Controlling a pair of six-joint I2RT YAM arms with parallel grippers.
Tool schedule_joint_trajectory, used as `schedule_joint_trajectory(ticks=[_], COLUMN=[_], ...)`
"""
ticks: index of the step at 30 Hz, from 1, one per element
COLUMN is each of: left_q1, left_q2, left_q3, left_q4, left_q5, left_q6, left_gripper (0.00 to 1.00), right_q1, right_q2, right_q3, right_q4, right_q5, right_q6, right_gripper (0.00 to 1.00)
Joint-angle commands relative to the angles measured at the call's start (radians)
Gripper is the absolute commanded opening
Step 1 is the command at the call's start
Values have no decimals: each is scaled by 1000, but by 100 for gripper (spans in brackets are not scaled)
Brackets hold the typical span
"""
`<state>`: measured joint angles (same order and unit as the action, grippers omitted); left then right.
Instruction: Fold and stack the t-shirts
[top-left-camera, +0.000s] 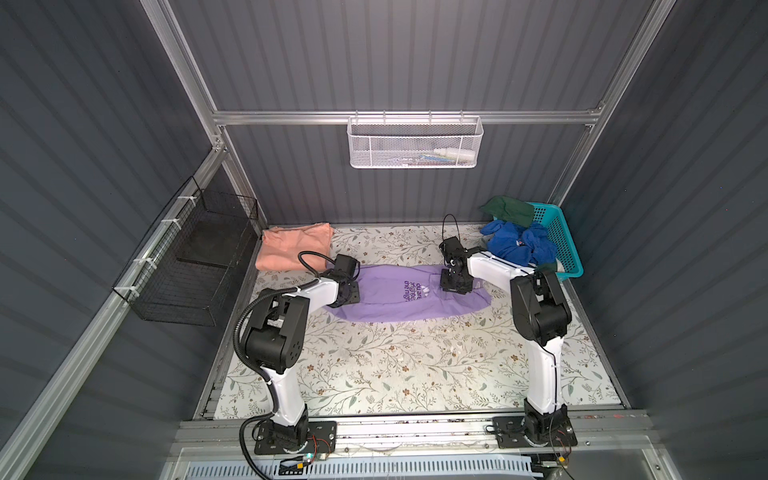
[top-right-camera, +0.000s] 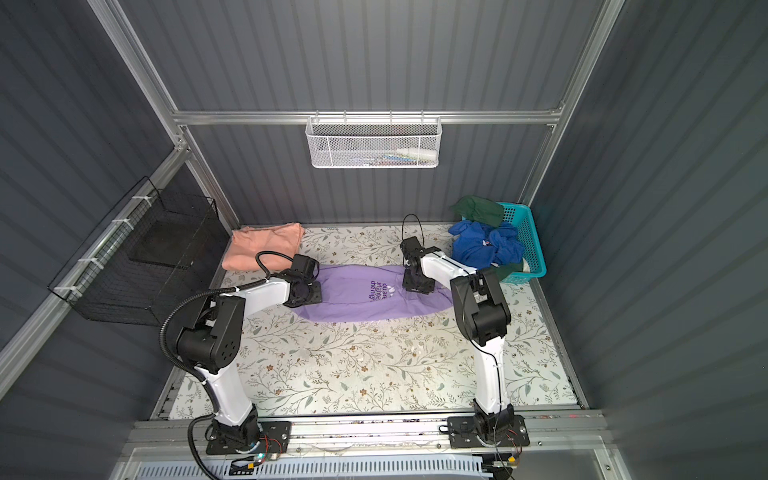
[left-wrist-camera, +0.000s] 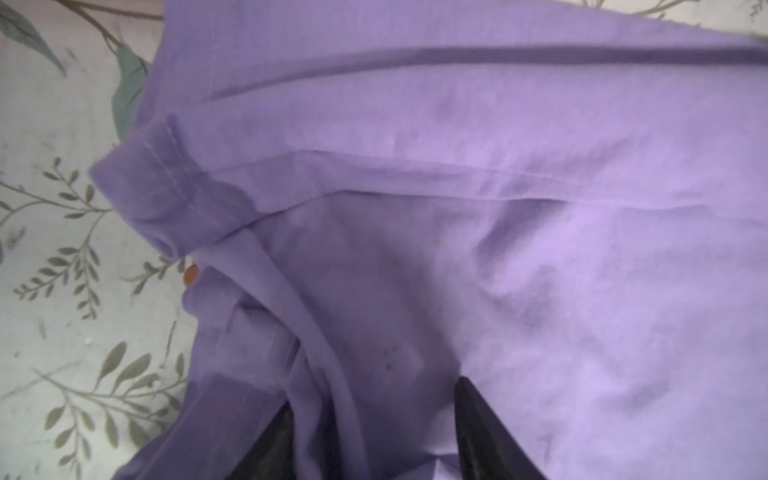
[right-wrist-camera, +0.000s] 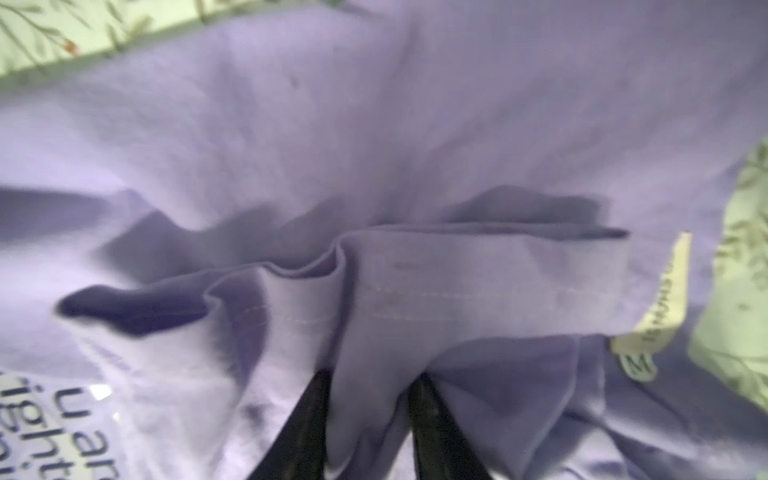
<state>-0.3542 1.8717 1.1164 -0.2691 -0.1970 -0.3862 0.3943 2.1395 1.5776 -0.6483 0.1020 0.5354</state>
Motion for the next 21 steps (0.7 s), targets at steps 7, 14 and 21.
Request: schedule_joint_trajectory(ticks=[7, 14, 21], left_q1=[-187, -326, -424], left_q2=[31, -49, -6], left_q3=[-177, -283, -225], left_q4=[-85, -33, -25], left_q5=[64, 47, 63], left_q6=[-70, -131, -71], left_gripper=[45, 43, 42], right_q1=[38, 80, 97], right_q2=[217, 284, 305], right_q3=[293, 403, 445], right_q4=[-113, -143, -192], right_q5=[-139, -223, -325], right_q6=[-125, -149, -206], right_gripper=[30, 31, 31])
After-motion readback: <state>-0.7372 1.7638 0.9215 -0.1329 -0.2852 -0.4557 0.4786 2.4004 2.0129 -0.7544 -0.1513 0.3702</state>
